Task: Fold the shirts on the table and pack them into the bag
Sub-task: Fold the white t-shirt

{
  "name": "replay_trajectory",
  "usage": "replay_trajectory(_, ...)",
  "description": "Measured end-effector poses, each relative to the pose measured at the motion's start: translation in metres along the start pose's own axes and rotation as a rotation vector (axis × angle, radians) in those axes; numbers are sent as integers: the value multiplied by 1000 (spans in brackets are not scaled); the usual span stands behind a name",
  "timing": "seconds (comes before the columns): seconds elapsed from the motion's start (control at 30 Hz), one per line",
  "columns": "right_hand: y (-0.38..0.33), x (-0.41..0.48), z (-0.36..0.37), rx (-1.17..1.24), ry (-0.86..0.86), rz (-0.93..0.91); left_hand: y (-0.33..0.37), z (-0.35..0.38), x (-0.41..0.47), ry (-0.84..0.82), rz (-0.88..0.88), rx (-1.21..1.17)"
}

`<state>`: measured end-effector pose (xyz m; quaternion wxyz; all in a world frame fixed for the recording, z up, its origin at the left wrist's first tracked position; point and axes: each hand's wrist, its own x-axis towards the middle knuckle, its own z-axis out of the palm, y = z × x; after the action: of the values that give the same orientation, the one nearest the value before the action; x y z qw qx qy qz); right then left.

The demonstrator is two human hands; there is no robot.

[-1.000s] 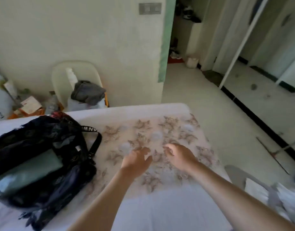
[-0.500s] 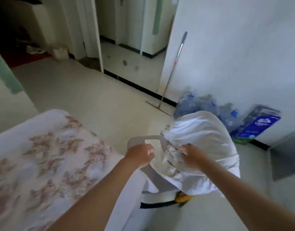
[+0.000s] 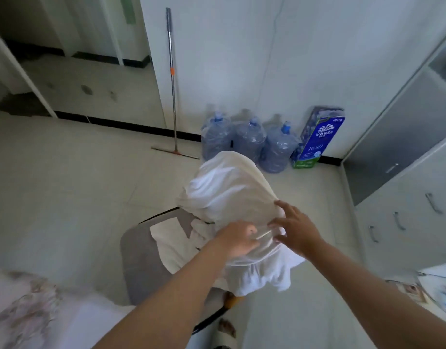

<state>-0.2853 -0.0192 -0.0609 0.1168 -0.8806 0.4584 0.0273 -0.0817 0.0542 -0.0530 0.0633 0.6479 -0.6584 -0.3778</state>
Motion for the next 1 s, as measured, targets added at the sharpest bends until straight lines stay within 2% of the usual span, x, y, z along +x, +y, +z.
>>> replay_trajectory(0.07,6,8,2,79,119,-49,9,10,15,22,25,14)
replay_trajectory(0.17,7,19,2,123,187,-97,10,26,31,85,5,-23)
replay_trajectory(0.23,7,25,-4,209,254,-98,9,33,39,185,19,-33)
replay_trajectory(0.3,1,30,-13,328,246,-50,9,31,44,327,42,-146)
replay_trajectory(0.4,-10,37,-24,452,227,15,12,1,42,408,-15,-304)
replay_trajectory(0.47,-17,39,-28,412,171,11,9,-24,36,443,-17,-338)
replay_trajectory(0.53,-21,44,-28,195,92,15,5,-49,28,471,26,-315)
replay_trajectory(0.6,-22,56,-25,16,145,59,-4,-70,19,488,57,-235)
replay_trajectory(0.63,-26,60,-28,54,207,126,-11,-79,15,489,66,-199)
replay_trajectory(0.7,-39,70,-42,306,337,235,-23,-95,4,460,54,-154)
replay_trajectory(0.73,-49,74,-50,411,374,233,-28,-103,-2,443,42,-113)
replay_trajectory(0.8,-74,81,-70,512,426,111,-38,-115,-15,449,47,18)
replay_trajectory(0.87,-99,86,-86,528,459,-54,-45,-127,-28,552,71,80)
replay_trajectory(0.93,-112,92,-93,434,411,-144,-54,-142,-47,667,36,52)
replay_trajectory(1.0,-116,97,-89,246,290,-109,-66,-155,-72,744,-27,68)
